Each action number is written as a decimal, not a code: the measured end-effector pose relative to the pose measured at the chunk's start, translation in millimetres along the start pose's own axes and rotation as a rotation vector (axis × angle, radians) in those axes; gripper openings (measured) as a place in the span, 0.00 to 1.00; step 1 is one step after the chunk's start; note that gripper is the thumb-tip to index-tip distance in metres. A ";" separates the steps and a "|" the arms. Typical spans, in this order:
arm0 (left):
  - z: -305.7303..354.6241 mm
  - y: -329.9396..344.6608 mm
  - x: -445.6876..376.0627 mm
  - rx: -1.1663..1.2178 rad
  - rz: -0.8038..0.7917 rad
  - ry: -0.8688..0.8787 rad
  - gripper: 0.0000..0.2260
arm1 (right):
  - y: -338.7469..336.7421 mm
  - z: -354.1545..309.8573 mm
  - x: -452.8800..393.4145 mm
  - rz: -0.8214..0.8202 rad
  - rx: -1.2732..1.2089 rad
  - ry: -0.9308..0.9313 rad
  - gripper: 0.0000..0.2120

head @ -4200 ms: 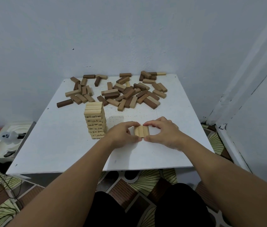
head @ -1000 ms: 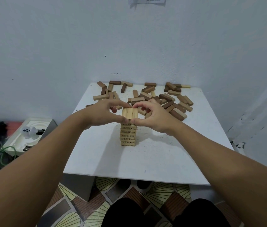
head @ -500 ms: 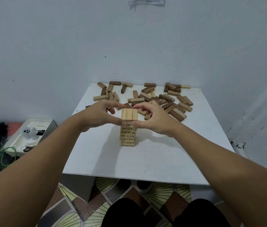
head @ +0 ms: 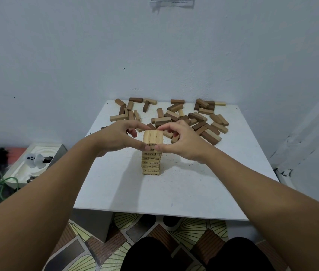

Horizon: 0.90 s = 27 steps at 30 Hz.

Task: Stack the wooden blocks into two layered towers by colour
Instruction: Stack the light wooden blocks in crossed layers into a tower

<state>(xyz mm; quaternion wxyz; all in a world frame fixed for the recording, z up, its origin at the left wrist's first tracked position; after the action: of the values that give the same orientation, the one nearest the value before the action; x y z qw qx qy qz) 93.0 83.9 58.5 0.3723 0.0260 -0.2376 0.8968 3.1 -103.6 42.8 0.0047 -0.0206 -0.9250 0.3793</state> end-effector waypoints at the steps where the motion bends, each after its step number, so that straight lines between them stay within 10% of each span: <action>1: 0.3 0.1 0.2 0.005 0.002 0.001 0.25 | -0.1 -0.1 -0.4 0.000 0.001 -0.002 0.27; 27: 3.5 2.9 1.8 0.014 -0.011 -0.021 0.23 | 1.4 -0.6 -3.2 -0.016 -0.008 -0.017 0.26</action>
<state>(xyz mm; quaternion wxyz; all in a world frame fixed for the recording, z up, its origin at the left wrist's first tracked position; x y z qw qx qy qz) 89.2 81.8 60.9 0.3748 0.0394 -0.2349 0.8960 6.3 -102.3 42.3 -0.0005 -0.0100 -0.9267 0.3756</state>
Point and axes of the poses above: each hand's wrist, its own x-axis away from the middle knuckle, its own y-axis out of the palm, z = x × y, the point moved 6 cm from there along -x, towards the middle knuckle, and after that the axes turned 11 degrees about x, right-handed, at the moved point
